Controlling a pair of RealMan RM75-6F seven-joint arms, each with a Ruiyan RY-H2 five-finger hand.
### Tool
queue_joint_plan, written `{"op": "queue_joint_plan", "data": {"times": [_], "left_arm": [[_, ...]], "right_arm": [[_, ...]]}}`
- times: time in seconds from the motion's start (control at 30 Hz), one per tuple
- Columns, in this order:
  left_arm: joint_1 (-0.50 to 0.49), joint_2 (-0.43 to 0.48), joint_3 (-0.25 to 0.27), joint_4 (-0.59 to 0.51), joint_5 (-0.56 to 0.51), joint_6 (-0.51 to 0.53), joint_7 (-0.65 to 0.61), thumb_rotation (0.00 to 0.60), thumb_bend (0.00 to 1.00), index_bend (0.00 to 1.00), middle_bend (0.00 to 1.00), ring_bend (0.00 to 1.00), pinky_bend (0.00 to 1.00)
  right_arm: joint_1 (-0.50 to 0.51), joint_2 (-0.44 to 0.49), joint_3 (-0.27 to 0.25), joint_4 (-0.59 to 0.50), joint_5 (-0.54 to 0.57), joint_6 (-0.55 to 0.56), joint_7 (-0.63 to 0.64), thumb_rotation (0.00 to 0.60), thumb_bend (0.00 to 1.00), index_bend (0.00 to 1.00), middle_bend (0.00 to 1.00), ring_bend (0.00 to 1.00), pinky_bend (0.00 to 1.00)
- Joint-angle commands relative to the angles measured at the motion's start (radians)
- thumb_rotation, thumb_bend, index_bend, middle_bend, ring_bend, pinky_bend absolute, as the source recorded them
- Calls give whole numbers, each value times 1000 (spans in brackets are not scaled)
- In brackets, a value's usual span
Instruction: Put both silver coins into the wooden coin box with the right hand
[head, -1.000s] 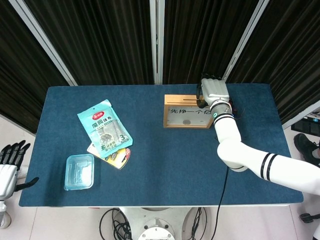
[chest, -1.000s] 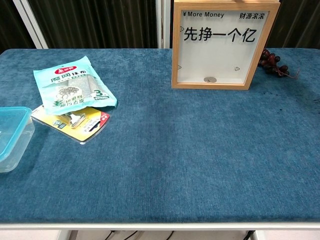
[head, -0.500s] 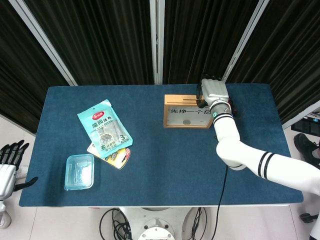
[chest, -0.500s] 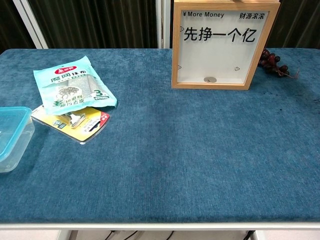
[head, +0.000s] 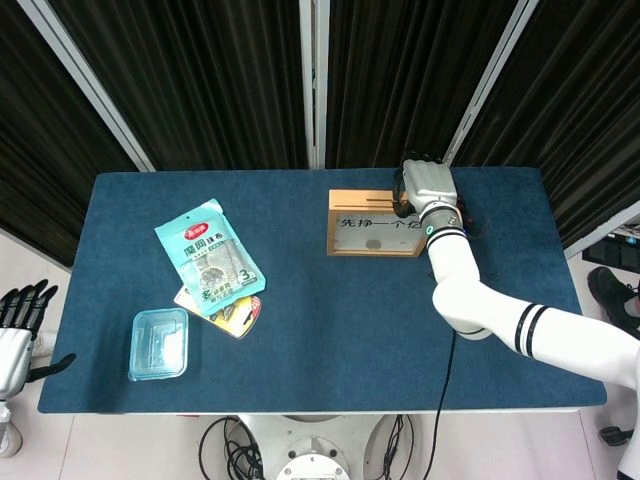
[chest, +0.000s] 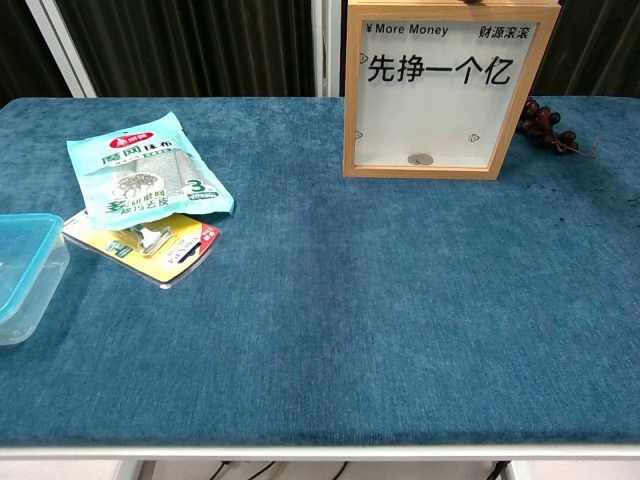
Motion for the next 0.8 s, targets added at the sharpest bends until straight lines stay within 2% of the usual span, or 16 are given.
{"op": "queue_joint_plan", "data": {"times": [0.03, 0.07, 0.13, 0.2, 0.3, 0.43, 0.57, 0.7, 0.77, 0.8], "left_arm": [[0, 0, 0, 0, 0, -1, 1, 600, 0, 0, 0, 0, 0], [-1, 0, 0, 0, 0, -1, 1, 600, 0, 0, 0, 0, 0], [-1, 0, 0, -1, 1, -1, 3, 600, 0, 0, 0, 0, 0], [0, 1, 0, -3, 1, 1, 5, 600, 0, 0, 0, 0, 0], [0, 3, -1, -5, 1, 1, 8, 600, 0, 0, 0, 0, 0], [-1, 5, -1, -11, 2, 2, 13, 600, 0, 0, 0, 0, 0], [-1, 8, -3, -17, 2, 4, 17, 600, 0, 0, 0, 0, 0], [-1, 10, -4, -22, 4, 8, 21, 600, 0, 0, 0, 0, 0], [-1, 12, -5, -25, 3, 8, 23, 600, 0, 0, 0, 0, 0], [-2, 13, -5, -28, 2, 7, 26, 600, 0, 0, 0, 0, 0]], "right_arm": [[-3, 2, -1, -4, -7, -5, 3, 600, 477, 468, 22, 0, 0], [-5, 3, 0, -6, -12, -7, 7, 600, 477, 322, 8, 0, 0], [-12, 8, 2, -9, -31, -17, 19, 600, 474, 132, 0, 0, 0], [-19, 16, -1, -15, -56, -30, 26, 600, 442, 10, 0, 0, 0], [-29, 25, -6, -21, -102, -39, 40, 600, 380, 0, 0, 0, 0], [-53, 40, 6, -45, -165, -47, 92, 600, 364, 0, 0, 0, 0], [-102, 97, 19, -125, -268, -33, 156, 600, 361, 0, 0, 0, 0], [-229, 195, 0, -298, -506, 77, 232, 600, 356, 0, 0, 0, 0], [-338, 242, -58, -404, -708, 202, 254, 600, 345, 0, 0, 0, 0], [-413, 258, -106, -449, -834, 287, 266, 600, 339, 0, 0, 0, 0]]}}
